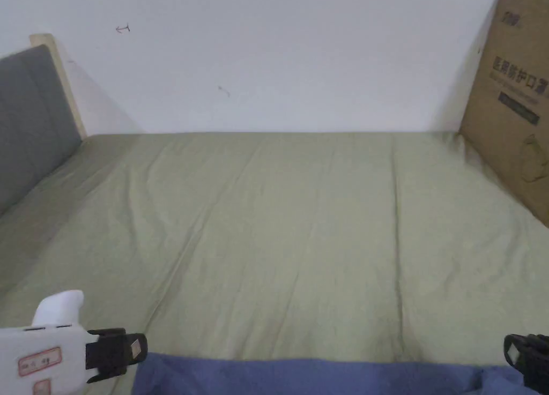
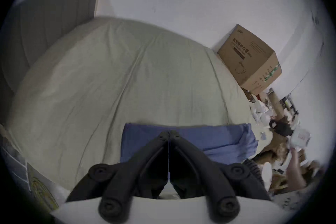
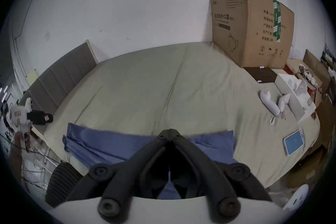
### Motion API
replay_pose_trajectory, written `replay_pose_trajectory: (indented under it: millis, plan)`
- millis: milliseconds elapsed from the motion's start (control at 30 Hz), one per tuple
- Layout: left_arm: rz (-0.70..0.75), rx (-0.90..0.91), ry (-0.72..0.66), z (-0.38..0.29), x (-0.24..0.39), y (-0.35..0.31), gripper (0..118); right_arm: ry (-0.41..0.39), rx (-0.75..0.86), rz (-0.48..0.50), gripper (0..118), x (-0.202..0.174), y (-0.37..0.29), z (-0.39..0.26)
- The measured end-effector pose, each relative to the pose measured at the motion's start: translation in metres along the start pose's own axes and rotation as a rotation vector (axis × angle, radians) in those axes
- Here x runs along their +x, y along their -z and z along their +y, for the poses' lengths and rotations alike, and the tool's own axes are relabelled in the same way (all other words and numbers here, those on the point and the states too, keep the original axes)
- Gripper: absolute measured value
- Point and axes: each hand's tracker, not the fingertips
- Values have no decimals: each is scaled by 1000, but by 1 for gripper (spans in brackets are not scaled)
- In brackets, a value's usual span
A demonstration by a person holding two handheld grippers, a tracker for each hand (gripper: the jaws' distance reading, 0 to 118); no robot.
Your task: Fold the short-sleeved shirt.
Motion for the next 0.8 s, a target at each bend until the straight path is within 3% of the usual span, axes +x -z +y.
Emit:
replay_pose_trajectory:
  millis: [100,133,167,200,233,267,333,467,500,533,633,700,733,767,800]
  plan:
    - [-191,-101,-139,1,-58,15,1,12,-37,-3,0,3,3,0]
    - [-232,-104,-194,0,-69,19,12,26,-48,0,0,6,4,-1]
    - [-273,-115,-250,-2,-84,25,34,39,-58,-2,0,3,5,0]
    - [-278,-126,-273,-4,-93,31,71,49,-68,-5,0,3,6,-1]
    - [-283,-147,-273,-7,-99,40,115,58,-78,-11,0,4,8,-1]
    - [-280,-175,-262,-10,-109,52,117,66,-87,-16,0,4,9,-2]
    - [-305,-181,-254,-20,-121,71,118,85,-102,-21,0,2,11,-1]
    - [-394,-310,-365,-39,-152,134,118,93,-131,-21,0,0,15,1]
    - [-443,-314,-396,-46,-156,148,118,86,-139,-24,0,-2,15,1]
    - [-530,-282,-430,-44,-120,116,118,78,-146,-29,0,-4,16,2]
    - [-795,-274,-599,-56,-113,145,115,63,-164,-44,0,-10,17,5]
    - [-776,-307,-575,-72,-124,185,101,66,-173,-30,0,-12,18,7]
    - [-734,-292,-537,-73,-123,187,101,65,-176,-25,0,-13,18,7]
    - [-626,-300,-490,-76,-123,192,67,62,-179,-20,0,-16,19,7]
    - [-445,-352,-439,-82,-121,201,16,53,-182,-17,0,-19,20,7]
